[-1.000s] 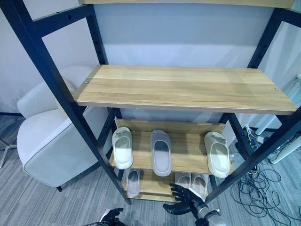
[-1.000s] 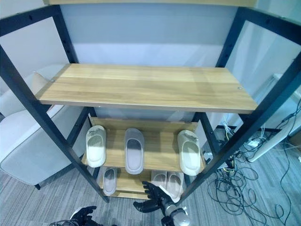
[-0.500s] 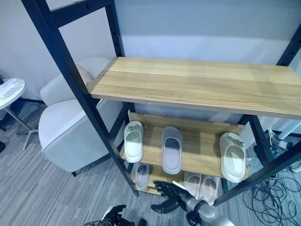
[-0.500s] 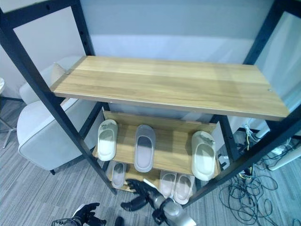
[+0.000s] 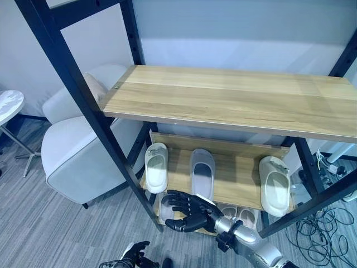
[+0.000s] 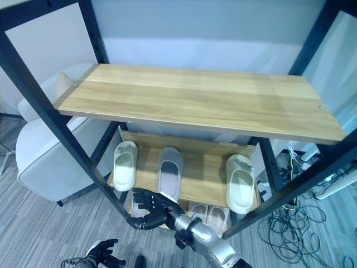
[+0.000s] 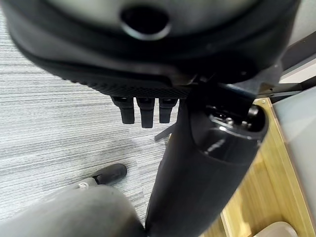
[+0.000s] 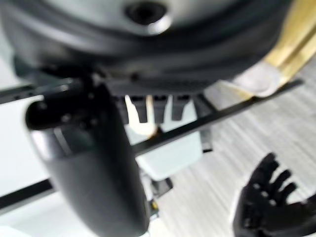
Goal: Arrange the slippers neatly on the shoe rack.
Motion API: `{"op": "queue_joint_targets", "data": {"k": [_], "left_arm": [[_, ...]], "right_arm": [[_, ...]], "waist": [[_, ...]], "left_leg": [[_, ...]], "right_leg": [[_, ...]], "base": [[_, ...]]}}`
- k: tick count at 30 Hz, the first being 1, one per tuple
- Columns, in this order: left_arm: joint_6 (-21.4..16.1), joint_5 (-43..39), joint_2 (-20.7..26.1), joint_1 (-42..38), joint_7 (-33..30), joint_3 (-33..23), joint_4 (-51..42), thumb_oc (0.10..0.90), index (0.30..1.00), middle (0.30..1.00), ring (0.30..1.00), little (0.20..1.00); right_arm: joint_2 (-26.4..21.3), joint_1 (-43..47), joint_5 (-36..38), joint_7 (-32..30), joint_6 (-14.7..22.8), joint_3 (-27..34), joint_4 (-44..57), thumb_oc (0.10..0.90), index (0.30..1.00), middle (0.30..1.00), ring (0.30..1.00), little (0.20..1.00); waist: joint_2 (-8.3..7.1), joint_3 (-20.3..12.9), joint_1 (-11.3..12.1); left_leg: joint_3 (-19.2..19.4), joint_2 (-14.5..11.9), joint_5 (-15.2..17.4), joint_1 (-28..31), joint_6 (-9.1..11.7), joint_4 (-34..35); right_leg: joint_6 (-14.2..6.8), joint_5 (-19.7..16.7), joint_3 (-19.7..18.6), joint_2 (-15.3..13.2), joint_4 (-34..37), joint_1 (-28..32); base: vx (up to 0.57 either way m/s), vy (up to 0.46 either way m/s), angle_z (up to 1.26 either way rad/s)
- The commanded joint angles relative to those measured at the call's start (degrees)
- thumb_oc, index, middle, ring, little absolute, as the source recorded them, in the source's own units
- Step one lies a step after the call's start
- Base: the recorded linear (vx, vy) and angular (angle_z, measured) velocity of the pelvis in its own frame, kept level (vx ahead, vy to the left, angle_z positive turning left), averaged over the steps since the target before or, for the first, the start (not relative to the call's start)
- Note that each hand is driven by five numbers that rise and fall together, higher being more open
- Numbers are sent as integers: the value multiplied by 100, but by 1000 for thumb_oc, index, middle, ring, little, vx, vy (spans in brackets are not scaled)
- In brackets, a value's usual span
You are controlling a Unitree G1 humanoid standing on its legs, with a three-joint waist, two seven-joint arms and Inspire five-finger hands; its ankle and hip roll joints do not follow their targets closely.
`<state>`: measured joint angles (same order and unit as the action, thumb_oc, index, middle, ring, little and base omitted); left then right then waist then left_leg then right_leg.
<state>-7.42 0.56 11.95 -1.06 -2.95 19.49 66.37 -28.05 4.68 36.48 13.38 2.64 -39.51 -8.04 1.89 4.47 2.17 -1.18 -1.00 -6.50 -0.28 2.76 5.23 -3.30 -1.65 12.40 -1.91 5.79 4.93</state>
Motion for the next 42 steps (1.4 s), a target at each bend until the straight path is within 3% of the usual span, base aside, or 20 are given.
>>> {"op": "queue_joint_targets", "data": {"k": [1, 6, 17, 23, 32, 42], "left_arm": [[-216, -29, -255, -362, 63, 278, 391, 800, 900, 900, 900, 900], [-214, -120, -314, -387, 49, 261, 403, 800, 900, 900, 900, 900], [-228, -54, -486, -296, 88, 89, 548, 800, 900, 900, 900, 900], [-265, 20, -516, -246, 123, 78, 472, 800, 900, 900, 900, 900], [-264, 130, -532, -81, 193, 133, 391, 800, 900, 900, 900, 900], [-215, 174, -488, 48, 123, 113, 381, 800, 900, 900, 900, 900]], "right_arm": [[317, 369, 399, 177, 479, 12, 767, 800, 900, 900, 900, 900], [277, 379, 422, 83, 641, 156, 1201, 800, 900, 900, 900, 900], [-164, -132, -1547, -805, 1338, 1526, 2349, 800, 900, 900, 900, 900], [-340, -211, -2776, -1304, 1500, 2093, 2523, 800, 900, 900, 900, 900], [-439, -419, -4508, -2103, 1347, 2513, 2063, 800, 900, 900, 900, 900], [-224, -499, -5303, -2665, 1085, 2515, 1370, 800, 900, 900, 900, 900]], "waist": [[-223, -190, 51], [-243, -254, 6], [-215, -401, -210], [-200, -423, -268], [-217, -353, -241], [-257, -219, -156]], "left_leg": [[-60, 222, 313, -92, 101, -23], [-29, 202, 332, -46, 93, -23], [81, 165, 427, 130, 65, -23], [108, 156, 488, 204, 32, -23], [114, 154, 562, 263, -23, -23], [78, 177, 596, 206, -66, -23]], "right_leg": [[-132, 395, -169, 39, -79, -128], [-126, 412, -203, 53, -79, -78], [-135, 464, -284, 60, -79, 58], [-149, 488, -335, 59, -79, 106], [-182, 509, -350, 41, -79, 129], [-214, 508, -330, 18, -79, 49]], "base": [[0, 0, 0], [0, 0, 0], [17, -6, -7], [31, 1, -5], [35, 20, -2], [34, 35, 2]]}}
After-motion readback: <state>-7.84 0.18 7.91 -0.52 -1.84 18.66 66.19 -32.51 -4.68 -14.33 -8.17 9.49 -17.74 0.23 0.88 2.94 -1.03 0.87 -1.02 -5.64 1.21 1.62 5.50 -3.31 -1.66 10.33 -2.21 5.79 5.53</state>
